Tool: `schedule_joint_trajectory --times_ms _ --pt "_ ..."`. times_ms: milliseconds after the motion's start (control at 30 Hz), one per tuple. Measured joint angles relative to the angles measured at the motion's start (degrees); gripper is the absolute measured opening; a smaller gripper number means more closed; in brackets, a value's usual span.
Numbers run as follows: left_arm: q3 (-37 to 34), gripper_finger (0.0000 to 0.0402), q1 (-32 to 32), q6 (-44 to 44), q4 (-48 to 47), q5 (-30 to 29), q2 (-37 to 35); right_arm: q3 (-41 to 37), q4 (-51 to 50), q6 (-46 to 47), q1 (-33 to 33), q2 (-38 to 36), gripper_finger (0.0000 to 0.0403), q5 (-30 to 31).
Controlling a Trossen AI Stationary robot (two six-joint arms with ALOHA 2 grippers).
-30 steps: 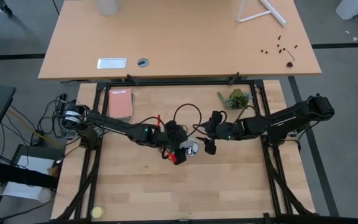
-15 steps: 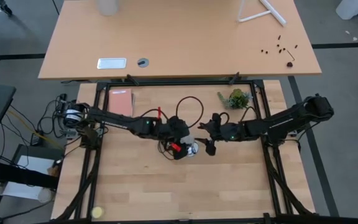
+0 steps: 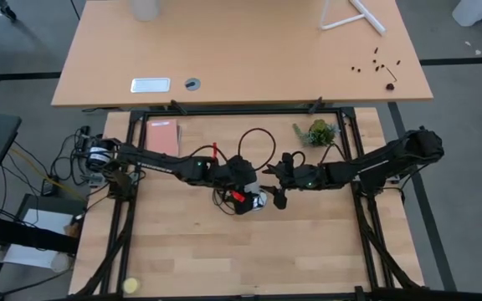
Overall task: Screw lightbulb
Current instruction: Insert the lightbulb into the lamp
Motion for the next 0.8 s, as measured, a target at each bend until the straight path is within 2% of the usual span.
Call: schedule_joint_trajectory --times_ms 133,800 --pt "0.03 0.0276 0.16 0.07 0.52 -0.35 0.97 0.00 0.43 0.37 0.02 1.58 0.0279 -0.42" --pt "0.00 0.0276 0.31 1.55 3.78 0.59 5.24 0.01 -4.70 0.93 0.11 -0.39 0.0279 0.16"
